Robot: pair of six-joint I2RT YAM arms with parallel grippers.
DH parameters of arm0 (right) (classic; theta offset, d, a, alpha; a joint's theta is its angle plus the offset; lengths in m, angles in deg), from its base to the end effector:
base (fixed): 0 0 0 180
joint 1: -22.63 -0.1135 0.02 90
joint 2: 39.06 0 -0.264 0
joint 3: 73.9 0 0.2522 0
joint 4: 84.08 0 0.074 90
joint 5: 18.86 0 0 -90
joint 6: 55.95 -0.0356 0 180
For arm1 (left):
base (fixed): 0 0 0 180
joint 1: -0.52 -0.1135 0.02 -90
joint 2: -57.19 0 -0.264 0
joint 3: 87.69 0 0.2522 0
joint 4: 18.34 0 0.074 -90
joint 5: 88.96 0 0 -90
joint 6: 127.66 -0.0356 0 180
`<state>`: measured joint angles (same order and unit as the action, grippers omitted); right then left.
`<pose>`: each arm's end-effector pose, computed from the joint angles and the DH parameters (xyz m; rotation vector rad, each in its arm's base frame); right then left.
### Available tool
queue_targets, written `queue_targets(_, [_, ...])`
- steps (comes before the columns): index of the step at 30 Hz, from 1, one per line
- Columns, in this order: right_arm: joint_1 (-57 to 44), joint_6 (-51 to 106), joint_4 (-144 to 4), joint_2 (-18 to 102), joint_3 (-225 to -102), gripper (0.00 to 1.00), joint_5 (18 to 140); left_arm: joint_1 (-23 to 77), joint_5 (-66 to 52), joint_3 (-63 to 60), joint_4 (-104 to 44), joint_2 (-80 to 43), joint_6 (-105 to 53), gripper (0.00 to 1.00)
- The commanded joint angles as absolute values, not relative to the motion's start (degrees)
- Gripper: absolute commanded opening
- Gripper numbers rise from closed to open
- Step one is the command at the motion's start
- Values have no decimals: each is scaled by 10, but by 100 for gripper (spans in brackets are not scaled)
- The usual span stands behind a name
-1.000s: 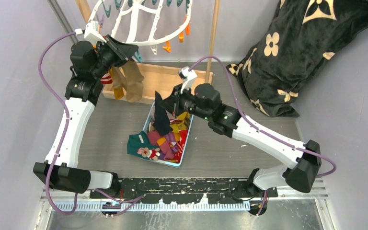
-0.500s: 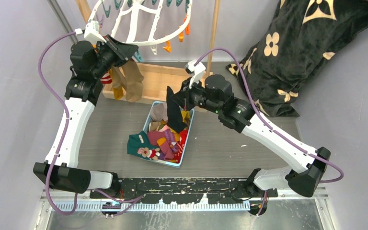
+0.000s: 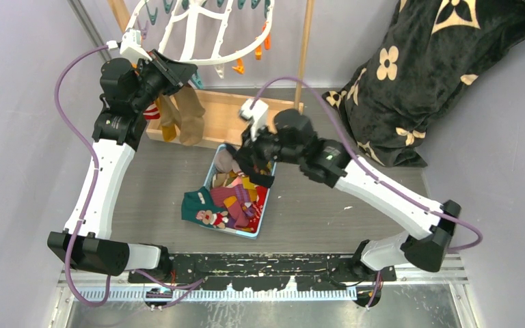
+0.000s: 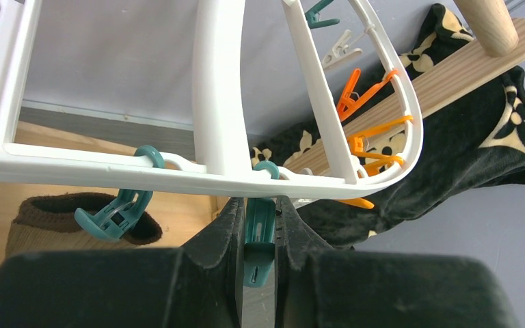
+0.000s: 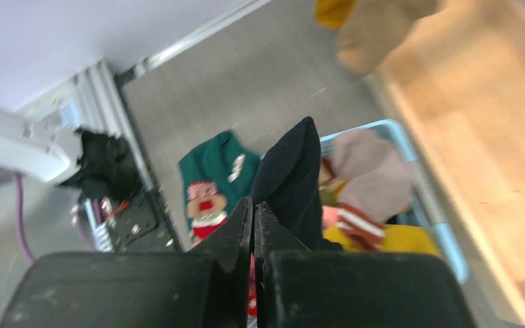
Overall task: Clip the socks to the hanger
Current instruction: Adjust the sock in the bin, then pick up the sock from the bin.
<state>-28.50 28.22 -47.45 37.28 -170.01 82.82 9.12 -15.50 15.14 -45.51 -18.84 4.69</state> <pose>0.1821 0.2374 0.4238 -0.8864 1.7404 0.8640 0.2847 -0.0533 0.4827 -0.2490 1.6351 -0.9144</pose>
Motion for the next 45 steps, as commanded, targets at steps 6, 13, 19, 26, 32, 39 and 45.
queue_targets(6, [-414,221,-469,469,-1660,50,859,89,-152,183,-421,-174,32,0])
queue_targets(13, [-411,141,-529,416,-1586,97,720,89,-153,182,-420,-174,33,0])
queue_targets(19, [-356,-19,-501,347,-1509,99,654,89,-153,184,-420,-176,34,0])
queue_targets(26, [-270,-190,-609,241,-1324,77,744,89,-153,184,-422,-173,33,0])
queue_targets(32, [-257,-242,-684,245,-1261,70,787,89,-155,184,-421,-174,35,0])
queue_targets(39, [-246,-270,-758,267,-1238,64,806,89,-154,182,-421,-173,35,0])
queue_targets(45, [-241,-284,-790,293,-1230,62,818,89,-154,182,-420,-173,35,0])
